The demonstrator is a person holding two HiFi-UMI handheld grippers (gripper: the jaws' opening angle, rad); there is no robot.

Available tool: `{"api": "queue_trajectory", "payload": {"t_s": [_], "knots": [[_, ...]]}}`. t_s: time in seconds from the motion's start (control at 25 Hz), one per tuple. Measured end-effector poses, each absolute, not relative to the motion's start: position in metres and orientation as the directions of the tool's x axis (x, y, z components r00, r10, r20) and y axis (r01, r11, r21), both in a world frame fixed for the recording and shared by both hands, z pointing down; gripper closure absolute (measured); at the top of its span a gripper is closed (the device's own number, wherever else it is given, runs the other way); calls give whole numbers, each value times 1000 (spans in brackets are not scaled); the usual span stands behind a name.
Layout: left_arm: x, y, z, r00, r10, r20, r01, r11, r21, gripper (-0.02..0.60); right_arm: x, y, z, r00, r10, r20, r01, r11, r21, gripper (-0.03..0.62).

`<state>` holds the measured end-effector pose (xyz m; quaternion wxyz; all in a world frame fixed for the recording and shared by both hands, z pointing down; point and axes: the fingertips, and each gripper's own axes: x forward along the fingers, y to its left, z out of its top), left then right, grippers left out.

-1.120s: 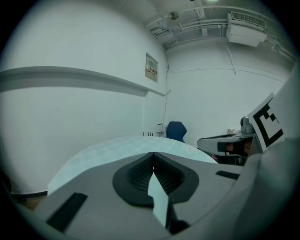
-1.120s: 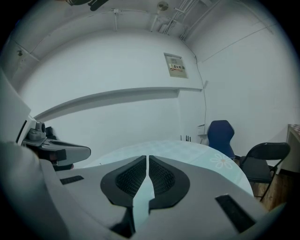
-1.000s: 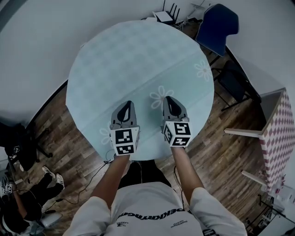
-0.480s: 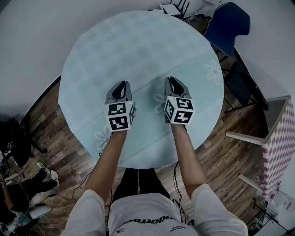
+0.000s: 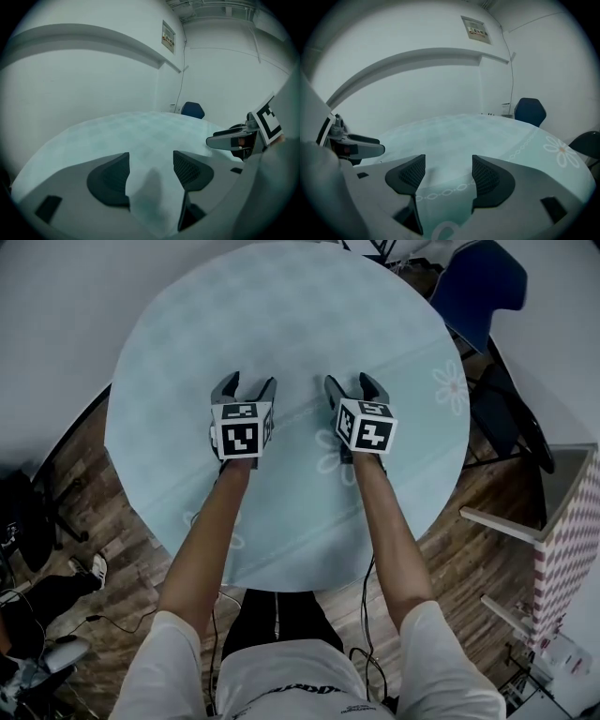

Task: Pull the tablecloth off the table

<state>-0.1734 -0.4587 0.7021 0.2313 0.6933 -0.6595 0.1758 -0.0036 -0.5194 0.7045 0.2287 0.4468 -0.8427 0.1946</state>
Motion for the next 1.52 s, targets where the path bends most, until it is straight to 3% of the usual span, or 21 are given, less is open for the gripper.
{"api": "queue_trajectory", "payload": {"t_s": [0.32, 1.0, 1.28, 1.52], "knots": [[-187, -481, 742, 47, -791, 610, -995, 14, 94, 259, 7, -554, 738, -435, -633, 640, -853, 518, -67, 281], [-191, -495, 771, 57, -698, 714, -997, -2, 77, 282, 16, -568, 761, -350, -581, 735, -864, 504, -14, 281], [-196, -493, 778, 59, -687, 724, -997, -10, 71, 341, 16, -567, 760, -345, -581, 737, -868, 497, -15, 284], [-180, -490, 774, 93, -674, 733, -995, -39, 91, 477, 20, -563, 758, -327, -589, 739, -881, 473, -13, 376]]}}
